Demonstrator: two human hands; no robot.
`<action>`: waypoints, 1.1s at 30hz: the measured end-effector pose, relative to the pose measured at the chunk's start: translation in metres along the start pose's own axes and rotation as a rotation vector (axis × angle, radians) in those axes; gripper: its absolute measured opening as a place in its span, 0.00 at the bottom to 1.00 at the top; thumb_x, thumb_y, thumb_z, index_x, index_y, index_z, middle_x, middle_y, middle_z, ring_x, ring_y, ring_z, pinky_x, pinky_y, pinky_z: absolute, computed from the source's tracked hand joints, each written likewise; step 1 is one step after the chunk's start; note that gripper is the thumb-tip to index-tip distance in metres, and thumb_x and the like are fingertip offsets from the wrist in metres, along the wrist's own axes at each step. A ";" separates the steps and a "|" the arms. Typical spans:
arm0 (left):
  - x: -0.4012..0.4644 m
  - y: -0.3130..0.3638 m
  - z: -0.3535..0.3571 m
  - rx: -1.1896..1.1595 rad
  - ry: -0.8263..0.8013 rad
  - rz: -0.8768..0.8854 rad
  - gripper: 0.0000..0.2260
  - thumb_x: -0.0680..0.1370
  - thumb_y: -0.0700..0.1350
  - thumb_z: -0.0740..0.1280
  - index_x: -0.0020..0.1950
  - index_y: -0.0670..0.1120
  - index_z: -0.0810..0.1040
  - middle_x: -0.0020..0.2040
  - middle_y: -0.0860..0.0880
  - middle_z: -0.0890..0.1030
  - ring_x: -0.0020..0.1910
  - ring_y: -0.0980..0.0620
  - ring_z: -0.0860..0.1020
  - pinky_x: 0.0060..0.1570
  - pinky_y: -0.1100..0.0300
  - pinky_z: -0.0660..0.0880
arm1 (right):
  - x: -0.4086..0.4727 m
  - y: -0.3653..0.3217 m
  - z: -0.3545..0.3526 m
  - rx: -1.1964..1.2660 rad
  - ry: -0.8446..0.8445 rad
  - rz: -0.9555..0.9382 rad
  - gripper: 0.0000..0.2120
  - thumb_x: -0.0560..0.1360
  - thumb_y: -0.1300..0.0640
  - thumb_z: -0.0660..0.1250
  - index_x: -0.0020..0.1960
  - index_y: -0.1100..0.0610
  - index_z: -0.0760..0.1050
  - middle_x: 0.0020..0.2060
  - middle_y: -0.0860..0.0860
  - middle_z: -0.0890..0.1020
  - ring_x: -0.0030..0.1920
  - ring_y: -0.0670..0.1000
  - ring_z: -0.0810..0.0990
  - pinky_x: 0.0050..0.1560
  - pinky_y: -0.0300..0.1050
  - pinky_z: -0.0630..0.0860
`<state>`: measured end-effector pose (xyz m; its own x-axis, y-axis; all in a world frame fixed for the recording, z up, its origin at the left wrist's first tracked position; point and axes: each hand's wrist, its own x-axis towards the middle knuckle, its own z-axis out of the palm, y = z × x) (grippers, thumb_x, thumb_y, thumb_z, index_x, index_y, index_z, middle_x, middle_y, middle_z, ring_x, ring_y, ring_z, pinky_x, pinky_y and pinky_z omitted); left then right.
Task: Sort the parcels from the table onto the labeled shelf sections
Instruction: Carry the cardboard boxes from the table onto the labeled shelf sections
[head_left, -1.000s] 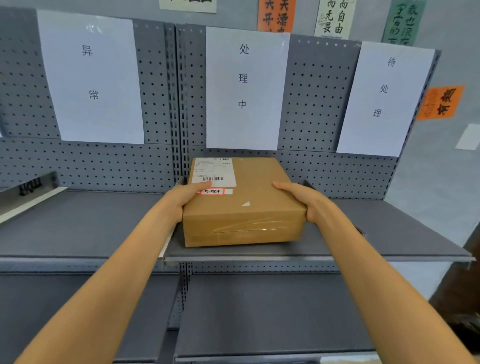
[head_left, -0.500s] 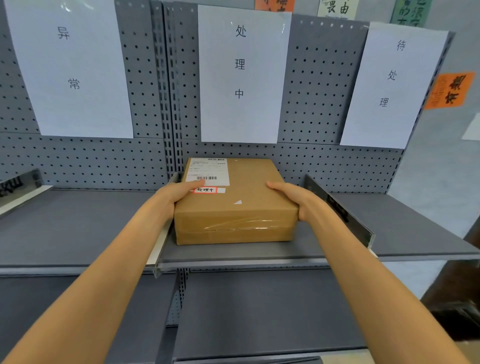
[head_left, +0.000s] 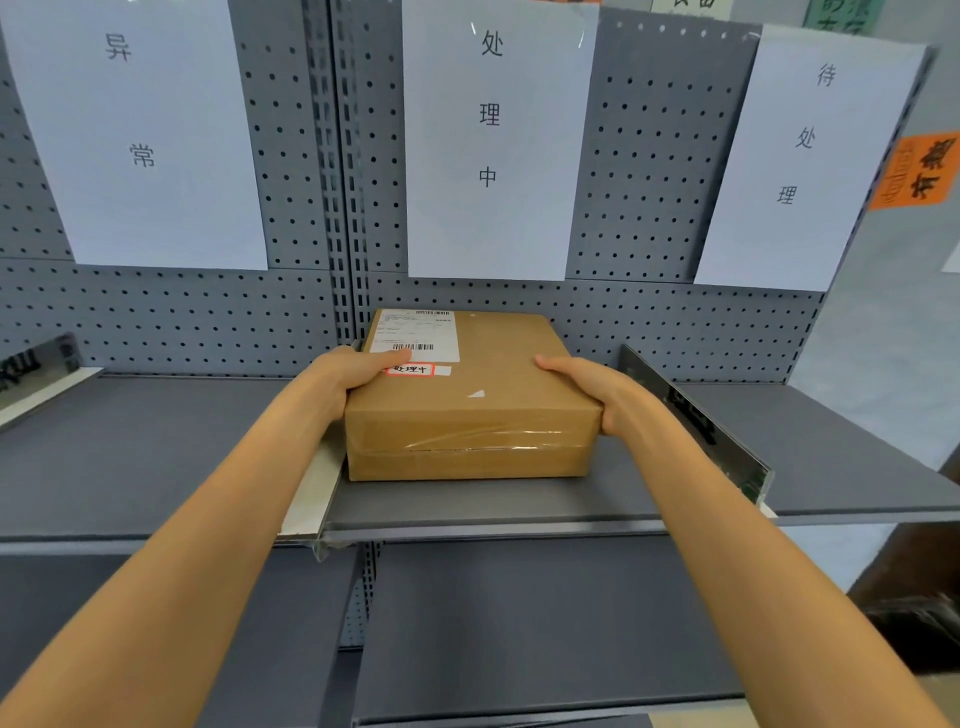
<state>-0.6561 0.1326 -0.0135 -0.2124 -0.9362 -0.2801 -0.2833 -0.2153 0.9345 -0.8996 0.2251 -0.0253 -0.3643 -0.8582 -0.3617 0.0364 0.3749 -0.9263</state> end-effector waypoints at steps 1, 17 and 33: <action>0.000 0.000 0.000 0.017 0.005 0.000 0.29 0.74 0.49 0.72 0.71 0.41 0.68 0.61 0.41 0.79 0.37 0.49 0.77 0.30 0.56 0.72 | 0.000 0.000 0.001 -0.003 -0.002 -0.001 0.23 0.72 0.46 0.73 0.62 0.56 0.74 0.51 0.55 0.82 0.44 0.53 0.82 0.38 0.46 0.79; 0.012 -0.006 -0.005 0.140 0.029 -0.016 0.35 0.73 0.52 0.73 0.75 0.41 0.62 0.66 0.40 0.75 0.60 0.41 0.77 0.47 0.50 0.75 | 0.001 0.005 0.010 -0.036 0.002 0.022 0.13 0.74 0.48 0.72 0.50 0.56 0.74 0.43 0.54 0.81 0.39 0.52 0.81 0.36 0.46 0.77; 0.009 -0.001 0.001 0.127 0.057 -0.012 0.37 0.75 0.47 0.72 0.77 0.42 0.56 0.68 0.39 0.73 0.62 0.42 0.76 0.43 0.52 0.73 | -0.001 -0.002 0.010 -0.086 0.018 0.027 0.24 0.72 0.47 0.73 0.62 0.58 0.73 0.46 0.55 0.81 0.41 0.52 0.82 0.36 0.46 0.78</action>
<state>-0.6583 0.1248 -0.0166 -0.1562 -0.9488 -0.2744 -0.4023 -0.1926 0.8950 -0.8898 0.2220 -0.0242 -0.3806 -0.8415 -0.3834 -0.0339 0.4270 -0.9036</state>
